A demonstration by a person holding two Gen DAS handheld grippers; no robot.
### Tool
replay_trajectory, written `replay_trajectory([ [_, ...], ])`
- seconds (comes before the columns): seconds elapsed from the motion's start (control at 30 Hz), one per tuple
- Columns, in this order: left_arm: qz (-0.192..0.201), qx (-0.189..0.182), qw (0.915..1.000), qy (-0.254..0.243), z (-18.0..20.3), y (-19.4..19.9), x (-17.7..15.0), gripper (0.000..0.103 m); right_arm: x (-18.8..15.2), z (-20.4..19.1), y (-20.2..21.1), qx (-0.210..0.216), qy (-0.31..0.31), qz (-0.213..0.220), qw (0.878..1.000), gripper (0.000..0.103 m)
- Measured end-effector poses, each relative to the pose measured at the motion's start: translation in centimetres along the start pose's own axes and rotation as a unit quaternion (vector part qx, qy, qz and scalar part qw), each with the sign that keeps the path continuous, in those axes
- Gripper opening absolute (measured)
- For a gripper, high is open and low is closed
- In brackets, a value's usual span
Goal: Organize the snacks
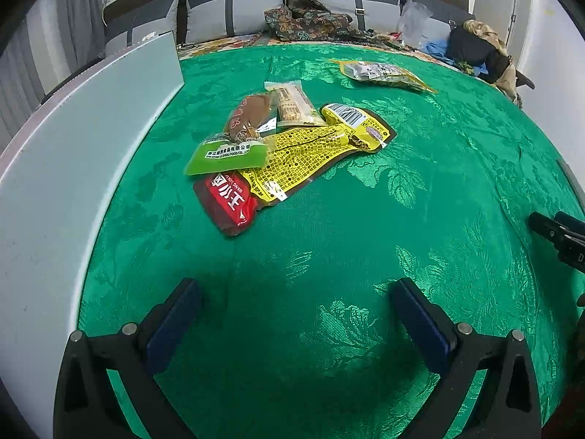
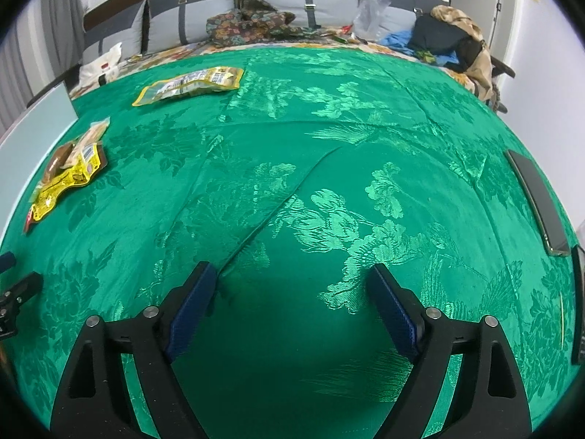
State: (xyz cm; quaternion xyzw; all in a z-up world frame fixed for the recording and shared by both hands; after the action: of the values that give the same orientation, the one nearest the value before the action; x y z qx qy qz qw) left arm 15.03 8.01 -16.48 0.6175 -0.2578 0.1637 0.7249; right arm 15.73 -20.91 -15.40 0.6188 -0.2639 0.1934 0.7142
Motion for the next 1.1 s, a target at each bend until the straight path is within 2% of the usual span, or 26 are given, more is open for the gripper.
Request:
replay_trajectory([
  [0.6,0.0,0.0,1.0,0.0,0.0,0.0,-0.2,0.103,0.0,0.0,0.0,0.0,0.001,0.0,1.0,0.088],
  [0.7,-0.028,-0.013,0.9994,-0.013,0.0,-0.2,0.2,0.103,0.0,0.0,-0.1,0.0,0.001,0.0,1.0,0.088],
  [0.73,-0.05,-0.025,0.9984,-0.01,-0.3,-0.3,0.8,0.103,0.0,0.0,-0.1,0.0,0.001,0.0,1.0,0.088],
  [0.77,-0.054,-0.036,0.9979,-0.002,-0.6,-0.1,1.5,0.102,0.0,0.0,-0.1,0.0,0.001,0.0,1.0,0.088],
  [0.87,-0.018,-0.055,0.9978,0.032,-2.6,1.2,5.8,0.102,0.0,0.0,-0.1,0.0,0.001,0.0,1.0,0.088],
  [0.97,-0.006,-0.042,0.998,0.046,-4.5,0.6,10.3,0.101,0.0,0.0,-0.1,0.0,0.001,0.0,1.0,0.088],
  [1.0,-0.013,-0.04,0.9981,0.046,-4.8,-0.1,11.2,0.1,0.0,0.0,-0.1,0.0,0.001,0.0,1.0,0.088],
  [1.07,-0.038,-0.02,0.9984,0.037,-5.5,-2.5,12.9,0.088,0.0,0.0,-0.1,0.0,0.001,0.0,1.0,0.088],
  [1.1,-0.052,-0.015,0.998,0.034,-5.8,-3.5,13.2,0.087,0.1,0.0,-0.1,0.0,0.001,0.0,1.0,0.088],
])
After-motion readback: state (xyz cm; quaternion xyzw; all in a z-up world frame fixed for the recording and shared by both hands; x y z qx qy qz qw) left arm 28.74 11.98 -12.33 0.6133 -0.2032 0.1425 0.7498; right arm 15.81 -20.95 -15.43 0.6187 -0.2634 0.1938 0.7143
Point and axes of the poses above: each gripper's, at about its wrist camera, not at the fingertips, and y roughly against the way its jaws point, z to its right, x to its top, the point moved 6 cm from there along -y, roughly the way its jaws point, and after that the axes turned 6 degrees about -x, right-handed, at the moved point
